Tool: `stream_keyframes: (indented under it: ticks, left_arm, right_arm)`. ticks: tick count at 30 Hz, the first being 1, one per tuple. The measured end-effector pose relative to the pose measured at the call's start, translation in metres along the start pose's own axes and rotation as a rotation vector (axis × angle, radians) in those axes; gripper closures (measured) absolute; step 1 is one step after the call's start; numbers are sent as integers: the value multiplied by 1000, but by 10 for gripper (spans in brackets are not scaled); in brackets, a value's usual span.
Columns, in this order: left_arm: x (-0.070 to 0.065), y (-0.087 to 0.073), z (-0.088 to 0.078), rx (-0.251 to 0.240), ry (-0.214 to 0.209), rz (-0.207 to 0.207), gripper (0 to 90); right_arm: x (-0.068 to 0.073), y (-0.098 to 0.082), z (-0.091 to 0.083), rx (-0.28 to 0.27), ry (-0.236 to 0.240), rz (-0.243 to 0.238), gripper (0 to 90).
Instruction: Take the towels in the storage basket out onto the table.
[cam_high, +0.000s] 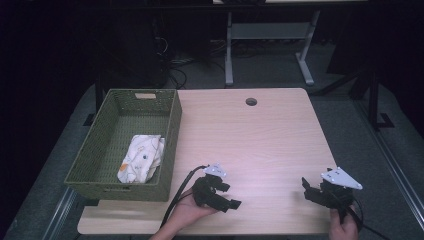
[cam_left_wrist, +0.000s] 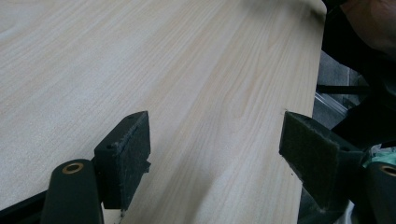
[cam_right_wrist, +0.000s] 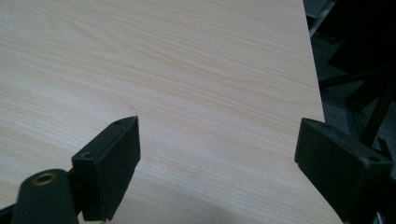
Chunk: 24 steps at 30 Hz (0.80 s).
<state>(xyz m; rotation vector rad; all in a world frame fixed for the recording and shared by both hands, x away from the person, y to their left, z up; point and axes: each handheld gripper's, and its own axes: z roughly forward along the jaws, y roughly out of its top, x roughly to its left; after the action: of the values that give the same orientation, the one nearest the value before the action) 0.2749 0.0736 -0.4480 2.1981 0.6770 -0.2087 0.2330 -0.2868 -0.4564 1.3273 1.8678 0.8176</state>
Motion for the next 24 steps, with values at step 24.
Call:
stream_keyframes:
  ticks: [24]
  left_arm:
    - [8,54,-36,-17,0,13,238]
  right_arm:
    - [2,-1,1,9,1,2,139]
